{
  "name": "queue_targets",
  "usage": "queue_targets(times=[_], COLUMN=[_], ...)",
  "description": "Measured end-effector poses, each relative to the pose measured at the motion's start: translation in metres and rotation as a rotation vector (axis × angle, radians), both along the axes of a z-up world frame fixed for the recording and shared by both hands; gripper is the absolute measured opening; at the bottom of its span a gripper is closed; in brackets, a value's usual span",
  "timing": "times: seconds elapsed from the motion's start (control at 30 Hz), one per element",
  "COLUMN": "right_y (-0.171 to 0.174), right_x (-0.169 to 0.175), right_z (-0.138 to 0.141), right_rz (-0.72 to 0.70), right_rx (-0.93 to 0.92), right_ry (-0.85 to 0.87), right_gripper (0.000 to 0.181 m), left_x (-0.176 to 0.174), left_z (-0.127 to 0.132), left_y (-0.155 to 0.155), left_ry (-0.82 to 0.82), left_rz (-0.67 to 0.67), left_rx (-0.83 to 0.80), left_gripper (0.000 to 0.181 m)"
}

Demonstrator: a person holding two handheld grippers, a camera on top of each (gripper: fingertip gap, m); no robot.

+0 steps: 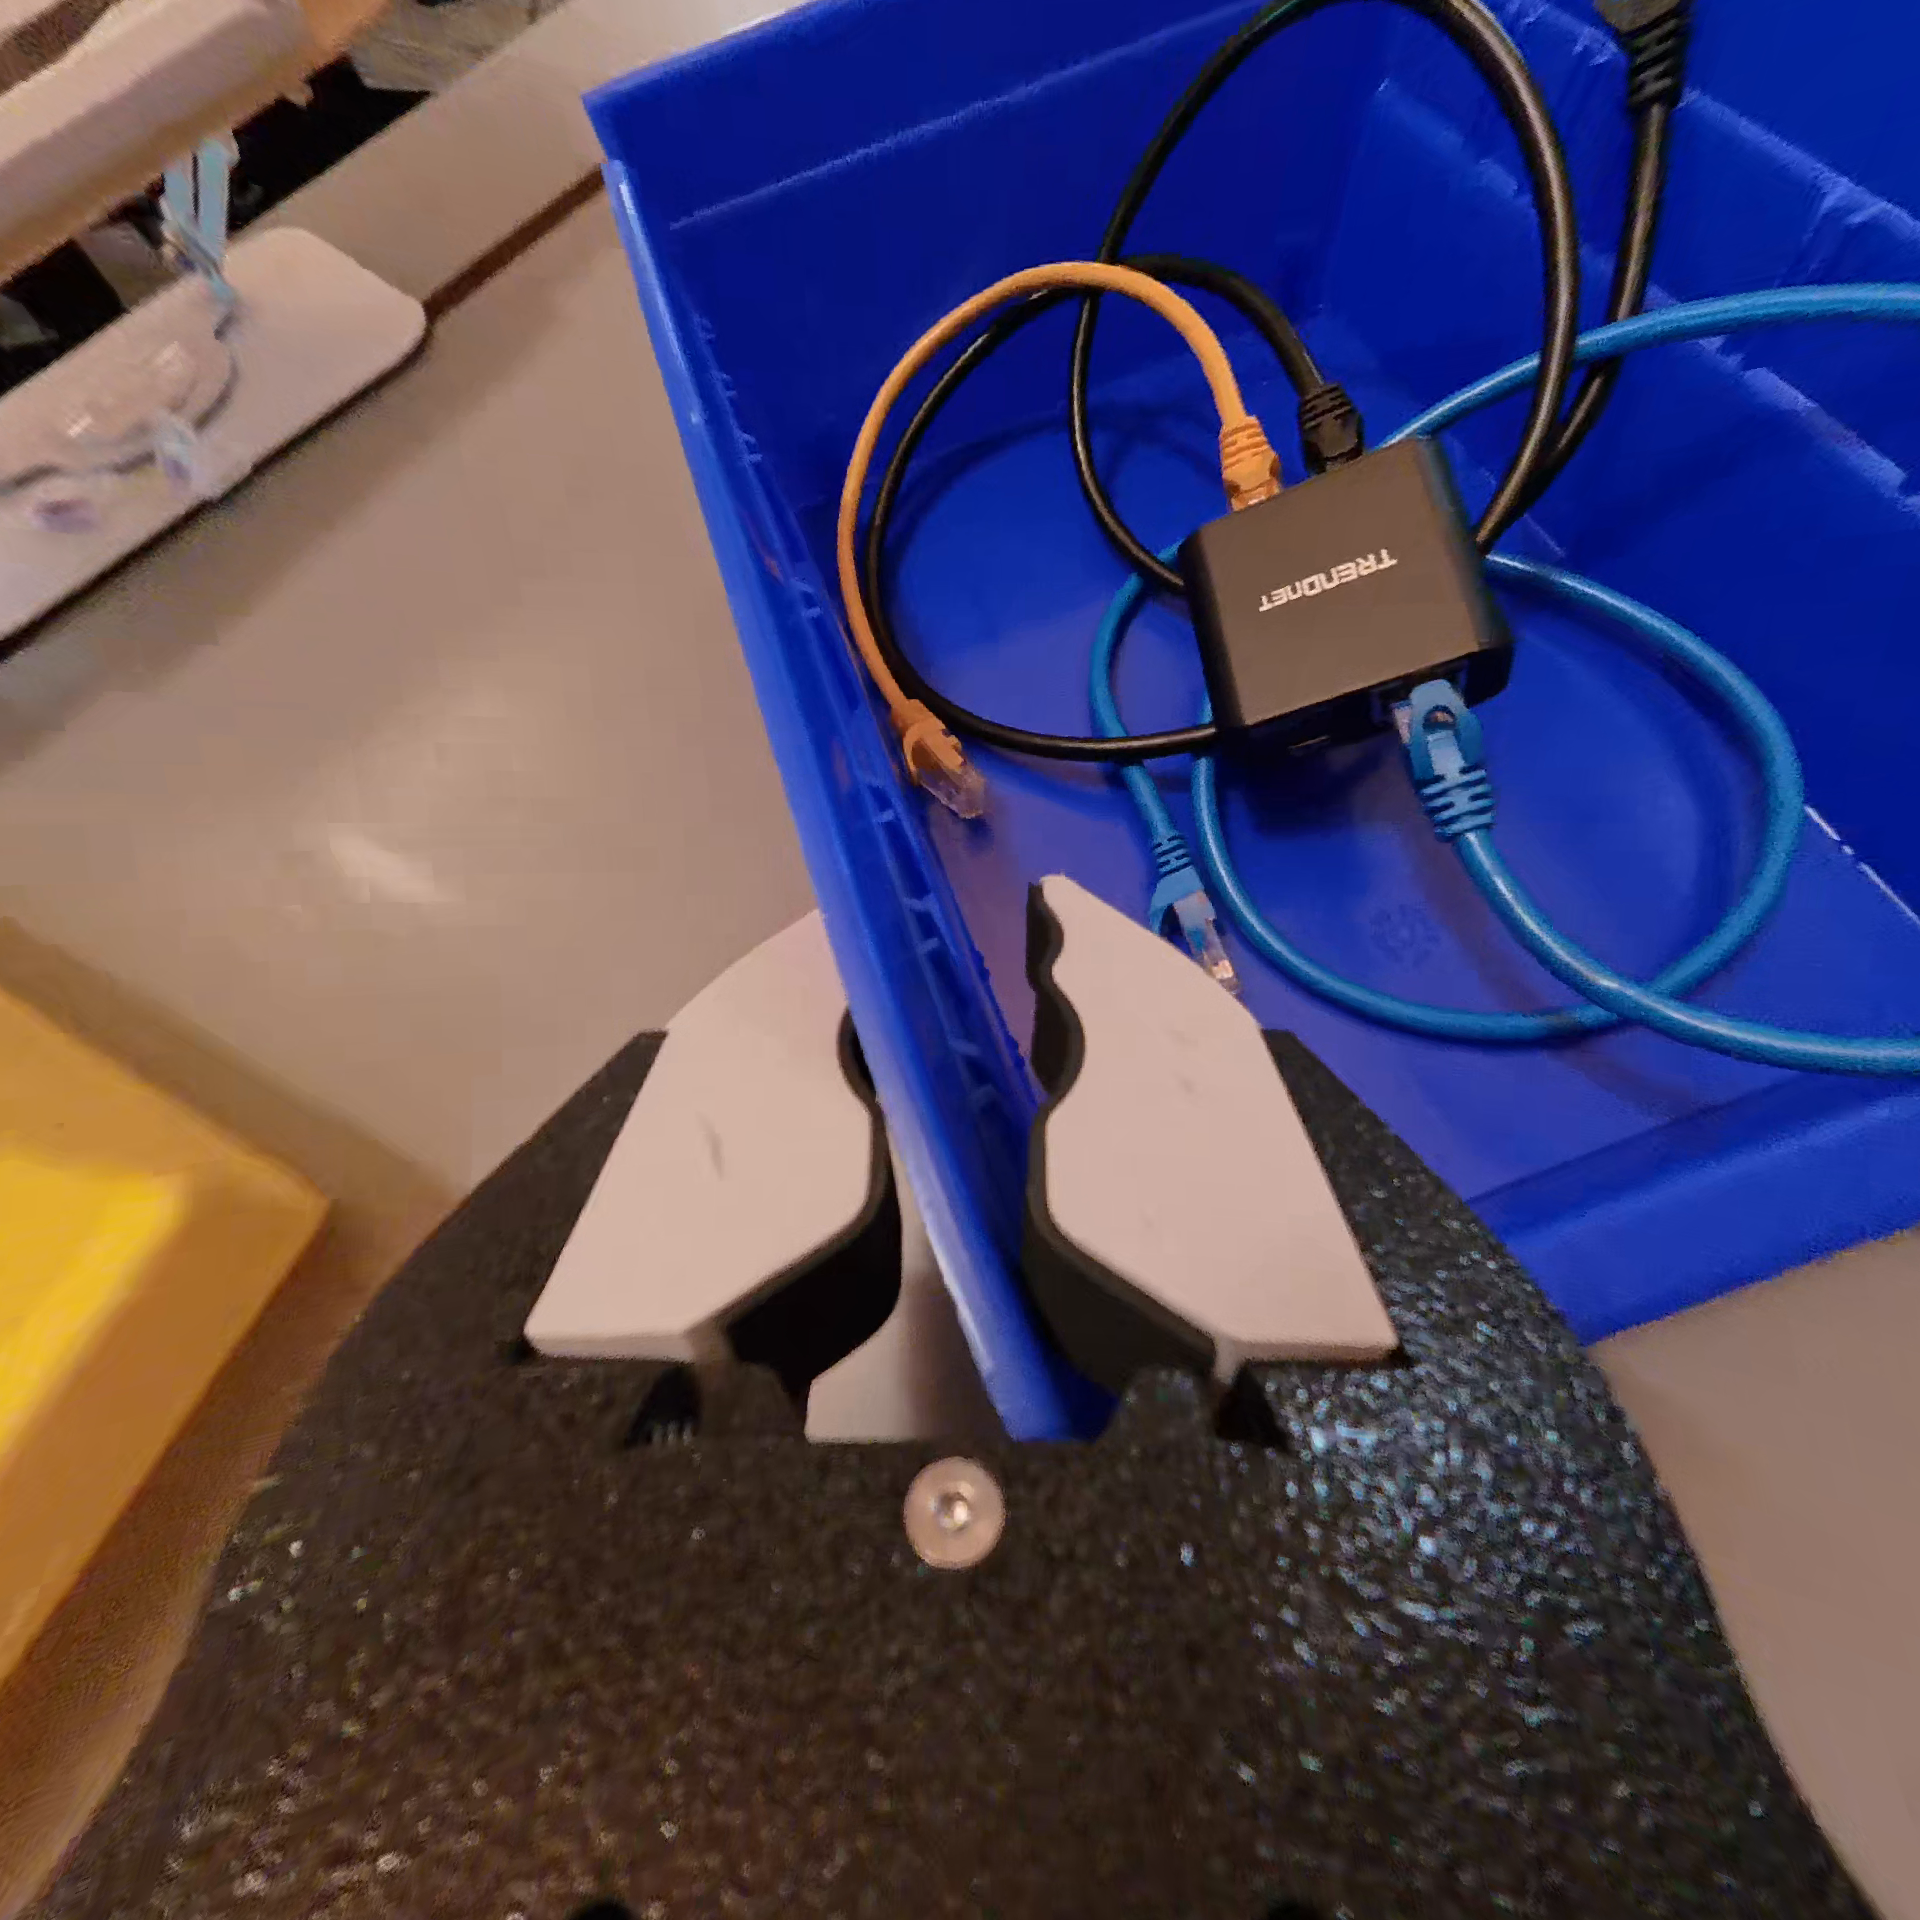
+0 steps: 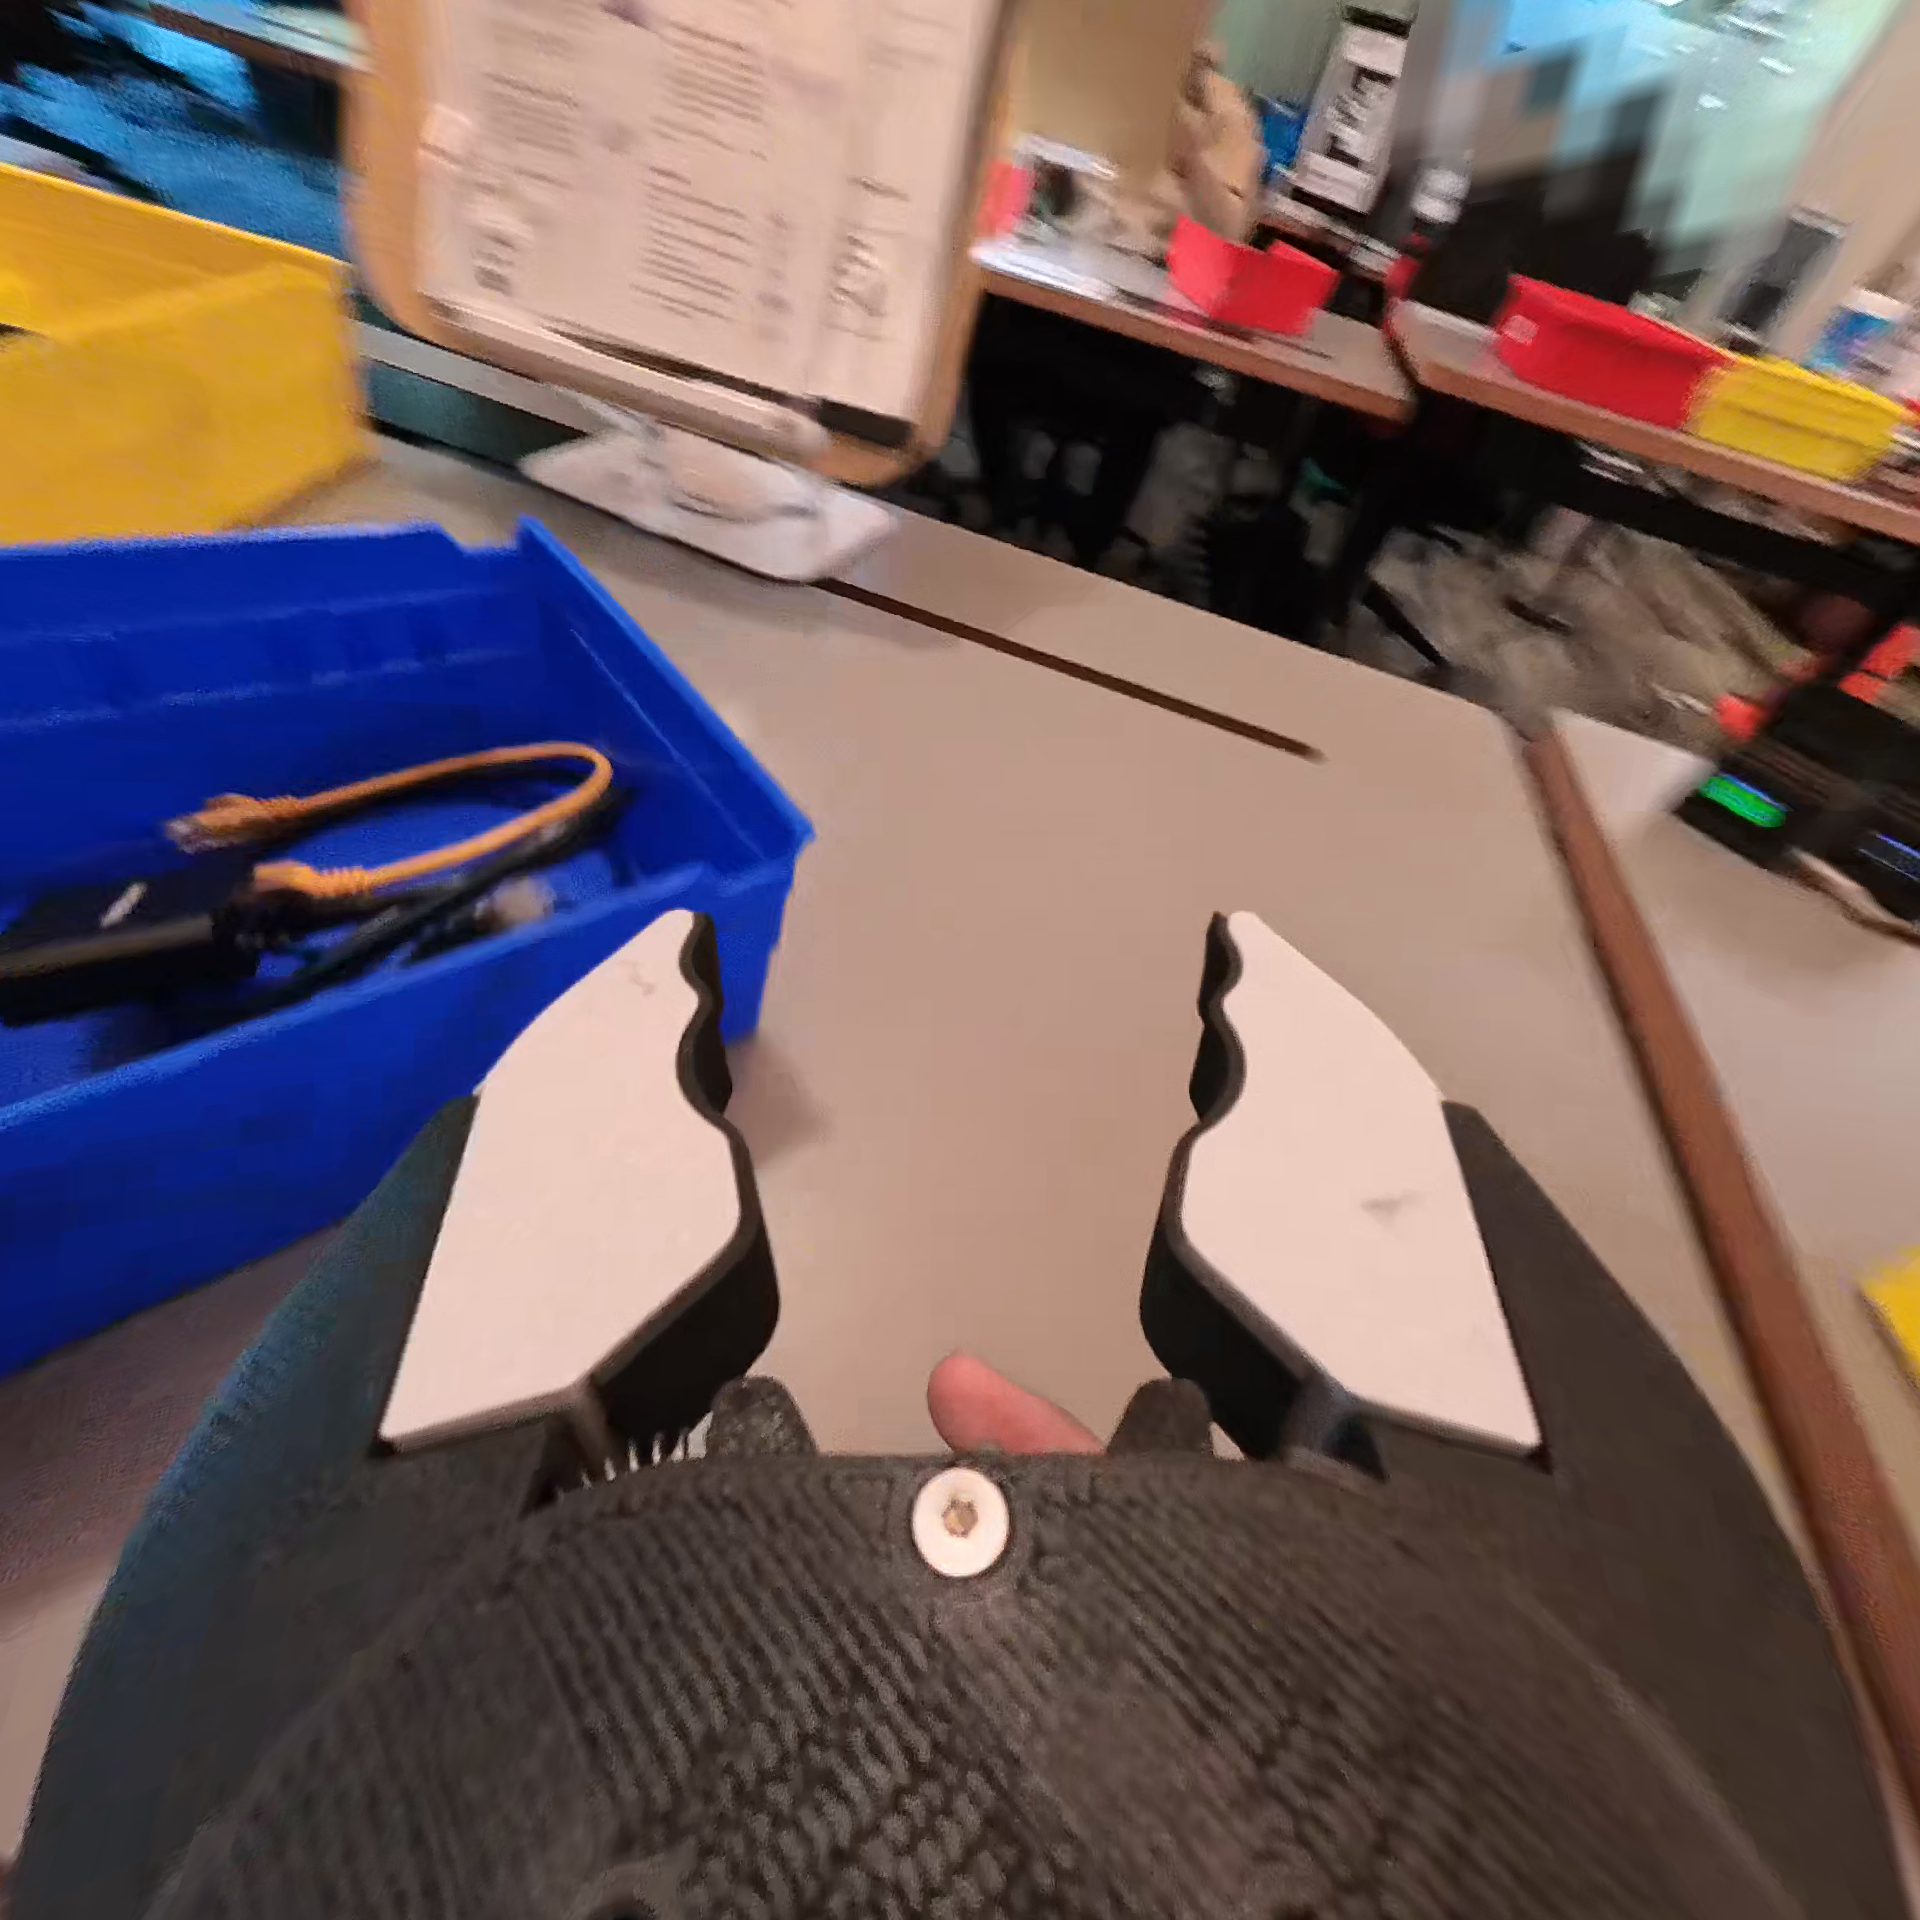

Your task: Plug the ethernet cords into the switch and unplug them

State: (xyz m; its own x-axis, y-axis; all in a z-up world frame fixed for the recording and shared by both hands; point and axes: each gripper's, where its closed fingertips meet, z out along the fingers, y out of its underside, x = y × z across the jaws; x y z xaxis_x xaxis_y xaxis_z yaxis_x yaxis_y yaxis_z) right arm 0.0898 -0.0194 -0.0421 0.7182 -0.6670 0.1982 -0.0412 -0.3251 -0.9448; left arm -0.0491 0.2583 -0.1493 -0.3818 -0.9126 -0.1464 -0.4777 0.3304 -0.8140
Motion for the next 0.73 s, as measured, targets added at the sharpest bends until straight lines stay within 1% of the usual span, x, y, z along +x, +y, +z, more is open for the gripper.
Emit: queue_targets(times=[0.1,0.17,0.2,0.27,0.33,0.4,0.47,0.5,0.53,0.57,0.63,0.67,0.73], right_y=[0.076,0.127,0.152,0.202,0.26,0.323,0.379,0.404,0.425,0.443,0.469,0.479,0.489], right_x=[-0.041,-0.061,-0.065,-0.062,-0.062,-0.072,-0.083,-0.089,-0.093,-0.093,-0.091,-0.093,-0.086], right_z=[0.001,0.005,0.011,0.029,0.035,0.019,-0.003,-0.012,-0.023,-0.035,-0.056,-0.064,-0.082], right_rz=[0.202,0.307,0.327,0.317,0.33,0.391,0.42,0.441,0.445,0.428,0.384,0.391,0.39], right_rx=[0.047,0.083,0.116,0.214,0.276,0.237,0.185,0.161,0.127,0.095,0.051,0.03,-0.061], right_ry=[0.03,0.058,0.074,0.077,0.104,0.176,0.258,0.278,0.284,0.287,0.309,0.326,0.278], right_gripper=[0.094,0.097,0.097,0.096,0.098,0.1,0.108,0.106,0.098,0.096,0.098,0.092,0.063], left_x=[-0.072,-0.114,-0.133,-0.166,-0.194,-0.219,-0.241,-0.252,-0.263,-0.274,-0.295,-0.305,-0.326], left_z=[0.001,0.002,0.003,0.004,0.004,0.002,0.001,0.001,0.001,0.0,0.003,0.006,0.008], left_y=[0.033,0.055,0.065,0.085,0.105,0.124,0.142,0.153,0.163,0.174,0.194,0.203,0.222], left_ry=[0.03,0.045,0.049,0.058,0.069,0.072,0.069,0.07,0.078,0.096,0.114,0.124,0.137], left_rz=[-0.047,-0.057,-0.062,-0.059,-0.029,0.024,0.081,0.106,0.129,0.154,0.208,0.238,0.301], left_rx=[0.007,0.01,0.008,0.012,0.01,0.001,-0.004,-0.005,-0.006,-0.002,0.005,-0.004,-0.006], left_gripper=[0.021,0.021,0.021,0.021,0.02,0.02,0.021,0.021,0.021,0.021,0.02,0.02,0.02])
